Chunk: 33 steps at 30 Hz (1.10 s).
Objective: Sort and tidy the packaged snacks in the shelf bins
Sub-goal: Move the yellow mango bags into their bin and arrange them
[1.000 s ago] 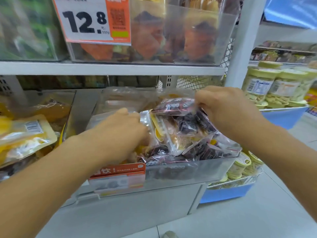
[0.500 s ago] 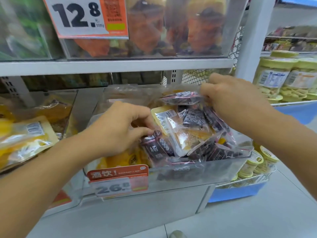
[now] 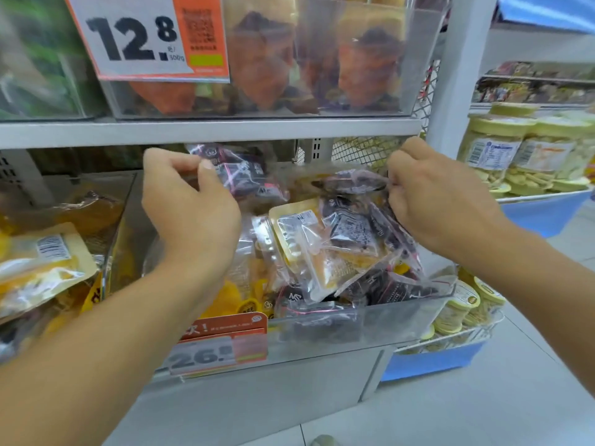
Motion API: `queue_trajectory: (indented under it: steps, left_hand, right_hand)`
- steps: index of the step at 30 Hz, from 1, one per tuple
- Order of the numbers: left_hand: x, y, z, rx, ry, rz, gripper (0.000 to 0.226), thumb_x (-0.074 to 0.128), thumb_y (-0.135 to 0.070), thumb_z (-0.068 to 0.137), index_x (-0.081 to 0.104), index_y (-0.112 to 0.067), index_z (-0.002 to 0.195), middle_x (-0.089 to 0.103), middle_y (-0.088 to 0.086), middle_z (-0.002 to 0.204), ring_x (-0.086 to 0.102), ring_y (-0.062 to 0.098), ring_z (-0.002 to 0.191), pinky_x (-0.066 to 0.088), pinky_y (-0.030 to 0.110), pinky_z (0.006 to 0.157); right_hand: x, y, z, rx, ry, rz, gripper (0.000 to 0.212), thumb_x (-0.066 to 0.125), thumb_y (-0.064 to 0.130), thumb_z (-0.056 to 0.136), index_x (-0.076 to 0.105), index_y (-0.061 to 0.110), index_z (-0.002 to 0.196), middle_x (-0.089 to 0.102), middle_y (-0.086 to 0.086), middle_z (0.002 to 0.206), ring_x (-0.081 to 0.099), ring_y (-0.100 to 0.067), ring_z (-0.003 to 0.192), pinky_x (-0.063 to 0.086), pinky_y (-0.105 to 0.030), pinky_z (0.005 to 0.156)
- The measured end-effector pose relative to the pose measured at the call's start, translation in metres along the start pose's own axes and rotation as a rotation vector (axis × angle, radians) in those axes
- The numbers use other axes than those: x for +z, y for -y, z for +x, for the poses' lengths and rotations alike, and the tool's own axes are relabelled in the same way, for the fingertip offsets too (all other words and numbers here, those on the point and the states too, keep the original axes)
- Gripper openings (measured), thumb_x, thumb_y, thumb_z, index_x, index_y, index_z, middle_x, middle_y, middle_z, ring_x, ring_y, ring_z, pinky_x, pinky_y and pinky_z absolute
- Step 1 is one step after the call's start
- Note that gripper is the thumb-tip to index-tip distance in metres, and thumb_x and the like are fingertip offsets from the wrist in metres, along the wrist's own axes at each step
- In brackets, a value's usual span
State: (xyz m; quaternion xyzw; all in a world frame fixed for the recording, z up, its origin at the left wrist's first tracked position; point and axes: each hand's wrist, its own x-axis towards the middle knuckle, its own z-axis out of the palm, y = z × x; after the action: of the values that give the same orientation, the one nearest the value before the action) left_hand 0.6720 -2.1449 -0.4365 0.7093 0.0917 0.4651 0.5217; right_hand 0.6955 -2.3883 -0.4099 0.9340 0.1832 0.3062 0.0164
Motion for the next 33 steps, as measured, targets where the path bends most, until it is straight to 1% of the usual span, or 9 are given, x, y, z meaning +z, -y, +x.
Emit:
queue_trajectory:
  steps: [3,7,10,14,17,22,25,28,33]
  left_hand:
    - [0.01,-0.008,-0.02,0.242,0.1,-0.07,0.01,0.059,-0.007,0.096,0.052,-0.013,0.091,0.048,-0.013,0.083,0.05,-0.006,0.076,0.038,0.008,0.069]
    - [0.031,-0.008,-0.035,0.487,0.601,0.072,0.023,0.066,0.002,0.089,0.053,-0.014,0.078,0.049,-0.008,0.084,0.048,0.007,0.08,0.039,0.015,0.069]
    - [0.038,-0.003,-0.026,0.496,0.743,0.183,0.027,0.065,0.005,0.087,0.051,-0.016,0.077,0.048,-0.007,0.088,0.049,0.015,0.083,0.042,0.03,0.072]
    - [0.035,0.003,-0.002,0.44,0.889,0.205,0.026,0.069,0.003,0.086,0.059,-0.021,0.081,0.054,-0.013,0.091,0.055,0.01,0.087,0.046,0.032,0.079]
    - [0.021,-0.003,0.011,0.385,1.042,0.215,0.024,0.073,-0.008,0.088,0.067,-0.028,0.099,0.066,-0.016,0.105,0.063,0.003,0.101,0.051,0.028,0.094]
    - [-0.037,-0.005,0.045,0.585,1.11,0.603,0.07,0.08,-0.061,0.068,0.057,-0.037,0.13,0.06,-0.021,0.126,0.056,0.002,0.117,0.048,0.033,0.103]
    - [-0.069,0.008,0.061,0.463,1.207,1.006,0.127,0.071,-0.087,0.047,0.015,-0.047,0.153,0.03,-0.018,0.158,0.035,0.01,0.142,0.035,0.041,0.116]
    - [-0.078,0.025,0.056,0.312,1.211,1.046,0.149,0.077,-0.083,0.044,-0.012,-0.04,0.155,0.006,-0.015,0.166,0.019,0.011,0.151,0.026,0.036,0.121]
    - [-0.073,0.03,0.049,0.437,1.135,1.159,0.148,0.067,-0.091,0.048,-0.01,-0.025,0.156,0.004,-0.002,0.164,0.009,0.021,0.152,0.015,0.04,0.124]
  right_hand:
    - [0.004,0.005,-0.003,0.011,-0.017,0.038,0.008,0.058,0.018,0.094,0.055,0.014,0.088,0.049,-0.003,0.097,0.046,-0.026,0.071,0.046,-0.039,0.055]
    - [0.011,0.001,-0.009,0.055,-0.013,0.251,0.014,0.071,0.02,0.081,0.059,0.024,0.087,0.054,0.004,0.093,0.056,-0.021,0.081,0.051,-0.042,0.07]
    - [0.004,-0.007,-0.009,0.14,-0.025,0.489,0.031,0.069,0.017,0.077,0.06,0.026,0.106,0.059,0.005,0.103,0.058,-0.016,0.089,0.053,-0.043,0.08]
    - [0.003,0.009,-0.008,-0.163,0.144,0.349,0.054,0.054,0.034,0.093,0.045,0.035,0.146,0.039,0.013,0.152,0.037,-0.016,0.136,0.031,-0.04,0.114]
    - [0.004,0.017,0.002,-0.198,0.31,0.334,0.057,0.043,0.044,0.093,0.037,0.044,0.149,0.03,0.019,0.159,0.024,-0.016,0.145,0.023,-0.044,0.119]
    - [-0.008,0.028,0.02,-0.166,0.416,0.208,0.052,0.032,0.071,0.091,0.054,0.046,0.131,0.056,0.018,0.135,0.044,-0.014,0.129,0.035,-0.055,0.108]
    - [-0.013,0.046,0.032,-0.115,0.332,-0.072,0.057,0.039,0.079,0.082,0.067,0.034,0.104,0.067,0.007,0.109,0.057,-0.023,0.107,0.044,-0.043,0.09]
    - [-0.005,0.068,0.042,-0.035,0.234,-0.124,0.053,0.055,0.074,0.083,0.054,0.021,0.079,0.055,0.004,0.08,0.052,-0.024,0.078,0.037,-0.034,0.064]
    - [-0.001,0.089,0.048,-0.263,0.208,-0.024,0.03,0.056,0.045,0.086,0.049,0.024,0.107,0.058,0.004,0.103,0.052,-0.022,0.089,0.044,-0.036,0.075]
